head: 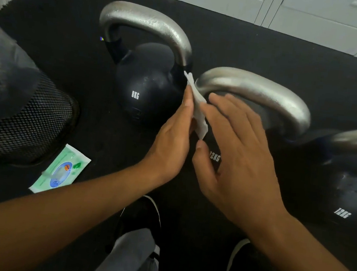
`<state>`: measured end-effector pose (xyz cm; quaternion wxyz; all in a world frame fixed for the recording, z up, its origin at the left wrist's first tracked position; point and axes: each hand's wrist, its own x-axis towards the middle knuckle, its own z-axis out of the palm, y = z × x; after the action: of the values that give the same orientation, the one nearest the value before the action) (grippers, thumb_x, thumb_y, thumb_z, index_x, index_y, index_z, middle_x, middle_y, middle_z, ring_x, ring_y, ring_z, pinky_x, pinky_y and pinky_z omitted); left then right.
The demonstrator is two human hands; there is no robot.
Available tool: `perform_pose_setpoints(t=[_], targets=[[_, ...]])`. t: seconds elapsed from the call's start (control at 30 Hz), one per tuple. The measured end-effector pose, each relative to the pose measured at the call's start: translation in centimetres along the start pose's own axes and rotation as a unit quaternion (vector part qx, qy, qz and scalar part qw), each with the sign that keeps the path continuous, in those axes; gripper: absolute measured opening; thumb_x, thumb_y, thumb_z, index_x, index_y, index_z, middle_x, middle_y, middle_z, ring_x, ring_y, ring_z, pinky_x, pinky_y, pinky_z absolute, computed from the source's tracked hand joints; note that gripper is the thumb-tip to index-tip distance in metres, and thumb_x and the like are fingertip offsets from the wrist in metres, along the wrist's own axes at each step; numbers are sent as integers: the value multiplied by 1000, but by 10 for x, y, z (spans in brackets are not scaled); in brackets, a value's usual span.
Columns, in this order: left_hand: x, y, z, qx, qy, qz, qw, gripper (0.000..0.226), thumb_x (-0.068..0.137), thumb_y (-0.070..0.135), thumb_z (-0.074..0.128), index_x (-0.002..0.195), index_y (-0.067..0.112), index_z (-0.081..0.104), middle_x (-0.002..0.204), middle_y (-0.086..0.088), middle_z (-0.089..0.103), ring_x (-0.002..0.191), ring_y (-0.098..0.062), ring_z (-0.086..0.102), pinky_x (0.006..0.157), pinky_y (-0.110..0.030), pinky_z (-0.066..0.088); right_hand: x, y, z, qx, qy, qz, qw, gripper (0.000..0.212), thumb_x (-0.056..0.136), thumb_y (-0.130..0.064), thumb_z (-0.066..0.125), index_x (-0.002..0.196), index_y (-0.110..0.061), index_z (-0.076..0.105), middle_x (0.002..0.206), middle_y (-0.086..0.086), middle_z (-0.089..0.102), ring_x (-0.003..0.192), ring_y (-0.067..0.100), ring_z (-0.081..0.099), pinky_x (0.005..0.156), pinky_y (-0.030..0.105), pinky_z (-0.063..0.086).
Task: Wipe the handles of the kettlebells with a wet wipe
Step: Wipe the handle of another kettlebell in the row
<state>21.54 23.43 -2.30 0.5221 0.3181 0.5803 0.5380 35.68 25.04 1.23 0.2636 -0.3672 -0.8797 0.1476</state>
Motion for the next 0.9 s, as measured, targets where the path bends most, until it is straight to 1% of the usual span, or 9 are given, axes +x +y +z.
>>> perform_pose_setpoints(t=[0.07,0.17,0.27,0.4,0.53,0.6,0.67,0.77,0.9], targets=[[6,3,0,23,12,14,1000,56,106,56,32,155,31,45,154,8,53,146,-7,44,125,-41,29,-5,-2,2,27,-13,23,999,55,94,-25,57,146,-7,56,151,10,54,144,23,45,121,34,36],[23,15,-2,55,45,-18,997,54,109,51,28,142,21,61,138,-3,66,134,-14,57,121,-45,36,-10,-3,4,47,-42,57,996,55,96,-31,52,146,-11,55,150,5,56,141,16,48,118,19,30],[34,16,-7,30,37,-41,998,60,96,61,35,127,23,71,128,-3,72,129,-15,61,120,-46,36,-13,-2,6,67,-63,82,992,56,96,-31,52,149,-13,54,150,3,57,140,12,48,115,4,22],[21,9,-7,-11,44,-46,998,52,97,58,36,127,30,68,133,0,70,133,-14,58,122,-46,33,-14,-3,6,96,-78,104,987,56,95,-33,52,150,-17,52,150,-1,57,139,8,47,108,-4,20],[2,6,-4,-24,35,-20,999,36,111,40,31,132,37,60,127,18,70,126,2,60,113,-28,43,-14,-7,7,124,-97,109,981,53,96,-28,56,148,-21,54,147,-5,59,134,5,51,101,5,34],[-4,6,-6,-19,34,-9,999,41,109,45,31,144,38,51,137,21,63,132,6,53,113,-25,42,-15,-9,6,141,-113,115,977,49,97,-28,54,145,-23,57,143,-7,61,130,3,53,98,15,48],[-10,7,-4,-9,29,-4,1000,49,101,53,33,146,40,48,145,20,56,137,6,48,116,-27,38,-15,-10,6,151,-124,115,974,48,97,-25,54,145,-23,57,140,-9,62,128,4,54,100,26,52],[-16,4,2,-2,35,-1,999,31,106,52,31,129,48,52,138,20,59,128,8,55,108,-25,42,-12,-11,6,181,-114,127,969,54,98,-15,58,150,-26,48,138,-13,59,122,3,56,98,22,51],[-18,0,5,16,67,31,997,52,101,51,30,148,36,49,150,12,53,135,2,52,114,-34,42,1,-11,5,225,-92,181,953,65,98,-11,58,157,-26,36,146,-15,52,124,-1,56,99,17,51]])
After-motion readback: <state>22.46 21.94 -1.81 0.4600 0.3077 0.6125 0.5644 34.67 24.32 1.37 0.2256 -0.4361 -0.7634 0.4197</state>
